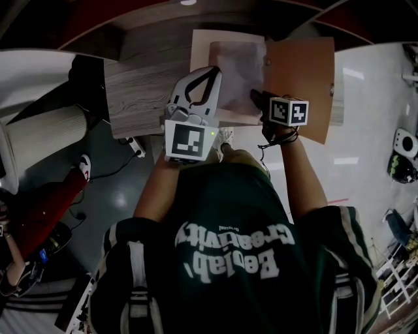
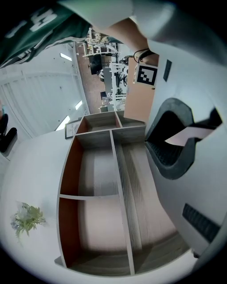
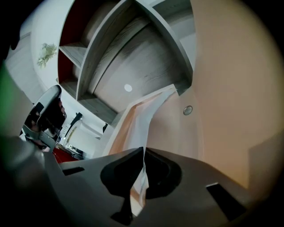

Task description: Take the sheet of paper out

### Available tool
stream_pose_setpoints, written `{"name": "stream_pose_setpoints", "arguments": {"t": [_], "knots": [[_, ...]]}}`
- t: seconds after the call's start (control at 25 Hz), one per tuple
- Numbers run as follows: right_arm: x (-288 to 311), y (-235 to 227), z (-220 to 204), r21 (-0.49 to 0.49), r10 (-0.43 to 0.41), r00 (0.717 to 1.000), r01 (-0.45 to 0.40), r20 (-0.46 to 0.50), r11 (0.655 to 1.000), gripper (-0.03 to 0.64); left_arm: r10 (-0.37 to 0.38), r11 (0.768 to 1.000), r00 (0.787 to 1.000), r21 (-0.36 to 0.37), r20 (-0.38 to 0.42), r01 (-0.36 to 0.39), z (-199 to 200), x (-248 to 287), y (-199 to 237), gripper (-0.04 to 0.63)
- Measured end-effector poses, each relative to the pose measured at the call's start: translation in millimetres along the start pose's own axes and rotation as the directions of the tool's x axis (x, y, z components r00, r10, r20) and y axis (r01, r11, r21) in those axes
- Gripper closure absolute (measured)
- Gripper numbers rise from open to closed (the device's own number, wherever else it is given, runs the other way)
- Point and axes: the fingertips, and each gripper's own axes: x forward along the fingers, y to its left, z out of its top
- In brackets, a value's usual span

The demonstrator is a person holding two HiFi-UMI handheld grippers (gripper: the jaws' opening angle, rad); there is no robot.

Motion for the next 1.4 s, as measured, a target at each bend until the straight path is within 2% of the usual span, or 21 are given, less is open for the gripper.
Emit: {"name": "stream_pose_setpoints", "arguments": {"t": [0.28, 0.64, 0.8, 0.96, 1.16, 1.4], "knots": [[-44, 20, 6, -0.110, -0.024, 0.996, 0.033, 0.087, 0.993, 0.583, 0.022, 1.000, 1.000, 0.002, 0.000, -0.022, 16, -3, -26, 0.577], [-96, 50, 26, -0.228, 0.019, 0.980, 0.027, 0.197, 0.973, 0.583, 0.050, 0.998, 0.999, 0.025, -0.021, -0.050, 32, -16, -53, 0.577], [-118, 64, 35, -0.258, 0.036, 0.967, 0.031, 0.251, 0.966, 0.583, 0.049, 0.999, 0.999, -0.001, 0.006, -0.049, 43, -23, -60, 0.577], [-139, 79, 47, -0.332, 0.036, 0.956, 0.065, 0.291, 0.941, 0.583, 0.060, 0.998, 0.998, -0.014, 0.012, -0.060, 52, -30, -61, 0.577], [-162, 98, 58, -0.361, 0.049, 0.936, 0.086, 0.350, 0.929, 0.583, 0.070, 0.997, 0.997, 0.017, 0.011, -0.070, 58, -41, -61, 0.577], [-190, 134, 66, -0.426, 0.053, 0.906, 0.145, 0.420, 0.893, 0.583, 0.076, 0.997, 0.996, 0.026, 0.040, -0.077, 68, -68, -56, 0.577]]}}
